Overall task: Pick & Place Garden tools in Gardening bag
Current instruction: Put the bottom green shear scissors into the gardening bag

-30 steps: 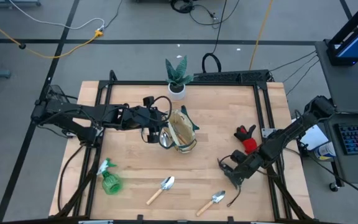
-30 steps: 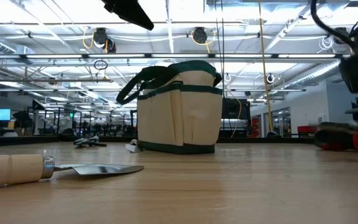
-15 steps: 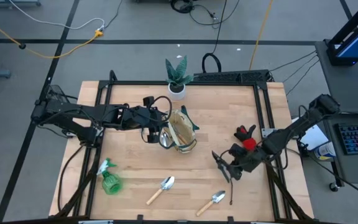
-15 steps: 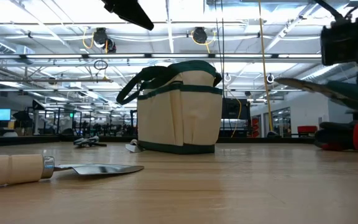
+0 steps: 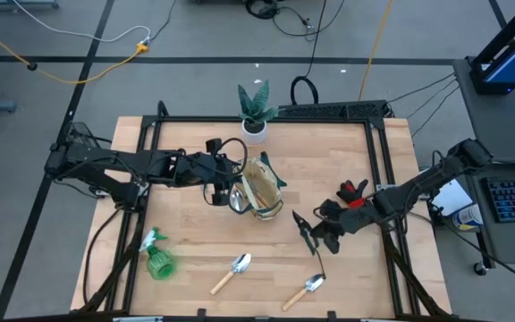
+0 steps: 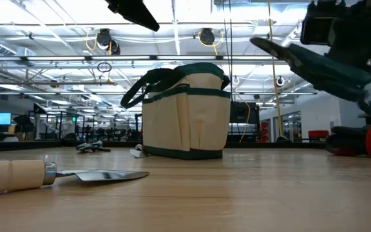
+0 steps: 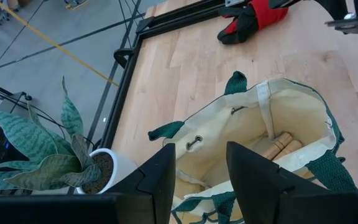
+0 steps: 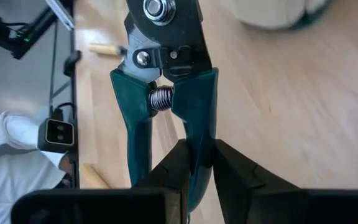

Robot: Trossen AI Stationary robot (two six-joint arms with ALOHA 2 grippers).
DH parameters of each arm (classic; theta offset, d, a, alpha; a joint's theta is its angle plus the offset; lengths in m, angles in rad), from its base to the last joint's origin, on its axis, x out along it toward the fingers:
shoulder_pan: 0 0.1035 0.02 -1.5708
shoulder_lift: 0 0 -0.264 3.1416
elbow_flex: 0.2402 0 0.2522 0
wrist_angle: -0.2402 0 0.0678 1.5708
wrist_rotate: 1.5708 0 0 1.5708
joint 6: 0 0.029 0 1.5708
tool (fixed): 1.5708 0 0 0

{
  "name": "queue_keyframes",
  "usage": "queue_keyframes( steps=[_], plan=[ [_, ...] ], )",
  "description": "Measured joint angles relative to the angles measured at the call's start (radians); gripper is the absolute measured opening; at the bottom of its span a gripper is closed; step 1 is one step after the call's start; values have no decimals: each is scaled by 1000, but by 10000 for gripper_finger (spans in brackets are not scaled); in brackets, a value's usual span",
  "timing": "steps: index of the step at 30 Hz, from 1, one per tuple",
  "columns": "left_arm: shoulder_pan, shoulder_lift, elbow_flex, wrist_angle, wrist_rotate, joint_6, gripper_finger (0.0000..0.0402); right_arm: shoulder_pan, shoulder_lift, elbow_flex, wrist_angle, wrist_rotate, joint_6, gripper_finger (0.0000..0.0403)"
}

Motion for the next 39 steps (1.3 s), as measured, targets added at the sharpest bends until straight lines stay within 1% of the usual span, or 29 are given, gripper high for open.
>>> queue_keyframes(
  steps=[4, 10, 15, 18, 29, 33, 39],
  plan=[
    [0, 0, 0, 0, 0, 0, 150, -23, 0, 0, 73, 16, -97, 45],
    [0, 0, 0, 0, 0, 0, 150, -75, 0, 1, 234, 106, -325, 45],
    [0, 0, 0, 0, 0, 0, 150, -127, 0, 1, 397, 133, -467, 45],
    [0, 0, 0, 0, 0, 0, 150, -149, 0, 1, 493, 130, -554, 45],
    [0, 0, 0, 0, 0, 4, 150, -195, 0, 1, 656, 129, -685, 45],
    [0, 0, 0, 0, 0, 3, 150, -224, -1, 1, 717, 128, -728, 45],
    [0, 0, 0, 1, 0, 18, 150, -280, -1, 1, 762, 129, -767, 45]
  ],
)
